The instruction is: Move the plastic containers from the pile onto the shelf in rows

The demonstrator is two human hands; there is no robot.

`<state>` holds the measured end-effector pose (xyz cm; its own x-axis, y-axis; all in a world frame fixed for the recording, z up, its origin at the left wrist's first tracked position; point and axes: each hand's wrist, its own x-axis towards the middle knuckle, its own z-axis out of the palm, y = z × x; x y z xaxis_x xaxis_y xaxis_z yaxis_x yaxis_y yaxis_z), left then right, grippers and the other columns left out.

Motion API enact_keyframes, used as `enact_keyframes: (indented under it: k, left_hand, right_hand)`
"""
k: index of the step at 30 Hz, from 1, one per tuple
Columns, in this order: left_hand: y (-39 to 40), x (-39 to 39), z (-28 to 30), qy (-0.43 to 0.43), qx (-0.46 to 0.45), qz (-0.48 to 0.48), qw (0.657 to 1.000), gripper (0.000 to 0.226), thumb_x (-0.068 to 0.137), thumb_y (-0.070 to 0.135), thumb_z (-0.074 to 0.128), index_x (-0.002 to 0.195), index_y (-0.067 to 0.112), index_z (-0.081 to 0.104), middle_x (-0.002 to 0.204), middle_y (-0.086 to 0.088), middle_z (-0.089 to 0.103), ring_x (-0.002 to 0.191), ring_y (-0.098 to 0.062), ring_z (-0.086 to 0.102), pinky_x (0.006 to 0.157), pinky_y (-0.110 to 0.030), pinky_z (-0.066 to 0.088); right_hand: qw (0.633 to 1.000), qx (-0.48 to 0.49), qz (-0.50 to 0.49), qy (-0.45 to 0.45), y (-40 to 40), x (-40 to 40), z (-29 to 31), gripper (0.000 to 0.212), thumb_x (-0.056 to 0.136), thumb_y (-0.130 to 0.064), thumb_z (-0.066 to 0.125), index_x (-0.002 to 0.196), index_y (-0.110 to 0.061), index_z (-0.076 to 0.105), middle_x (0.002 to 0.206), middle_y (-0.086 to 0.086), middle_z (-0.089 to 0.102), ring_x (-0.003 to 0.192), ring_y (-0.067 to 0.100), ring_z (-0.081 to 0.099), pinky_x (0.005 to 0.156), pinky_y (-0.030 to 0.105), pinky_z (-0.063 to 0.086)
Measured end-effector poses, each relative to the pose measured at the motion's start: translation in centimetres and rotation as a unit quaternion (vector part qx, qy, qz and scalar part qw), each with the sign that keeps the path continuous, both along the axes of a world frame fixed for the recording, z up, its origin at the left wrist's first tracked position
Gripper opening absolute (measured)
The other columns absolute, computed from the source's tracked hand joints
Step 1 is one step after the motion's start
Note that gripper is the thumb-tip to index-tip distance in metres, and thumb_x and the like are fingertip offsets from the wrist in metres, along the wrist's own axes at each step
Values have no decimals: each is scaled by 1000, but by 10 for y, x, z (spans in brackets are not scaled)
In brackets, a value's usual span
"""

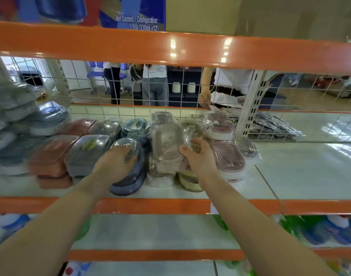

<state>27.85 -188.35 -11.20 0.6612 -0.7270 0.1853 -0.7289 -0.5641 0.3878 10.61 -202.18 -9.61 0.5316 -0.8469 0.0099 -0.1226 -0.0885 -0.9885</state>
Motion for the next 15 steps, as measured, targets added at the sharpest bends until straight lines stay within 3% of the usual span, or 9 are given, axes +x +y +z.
enact_keyframes:
  k: [2,4,7,9,11,15]
  left_hand:
    - [3,1,2,14,-11,-9,1000,21,93,28,54,107,15,63,98,-5,67,91,-28,61,75,-32,45]
    - [6,3,2,14,-10,-24,1000,23,92,27,55,108,13,64,100,-5,66,91,-26,61,74,-31,44]
    - [11,8,1,9,-5,-47,999,35,90,26,59,124,14,60,120,-6,63,107,-26,59,87,-34,46]
    - [13,9,1,3,4,-52,999,42,91,26,59,130,14,56,128,-6,59,115,-25,56,94,-34,44]
    - [13,9,1,-5,14,-54,998,42,91,26,58,131,13,55,128,-6,59,115,-25,56,93,-34,43]
    - [7,7,5,-8,6,-38,999,36,92,26,54,126,14,57,125,-6,60,111,-25,56,88,-34,45]
  right_hand:
    - [999,-17,3,33,10,9,-7,48,87,-31,65,127,-15,45,104,-2,56,96,21,60,87,40,51]
    - [996,-55,6,65,18,15,-9,49,88,-32,63,129,-15,43,102,-2,56,84,12,57,74,28,48]
    - [994,-78,2,77,26,25,-13,49,88,-31,61,132,-18,41,125,4,48,88,14,56,72,26,44]
    - [992,-86,-3,96,28,27,-14,47,89,-30,60,131,-20,41,128,5,41,79,8,51,68,25,40]
    - [990,-95,-16,103,27,27,-16,46,89,-29,61,131,-20,42,127,5,41,75,6,46,70,25,39]
    - [987,-117,-36,101,21,23,-17,52,87,-30,63,133,-16,42,128,6,46,95,13,51,81,29,43]
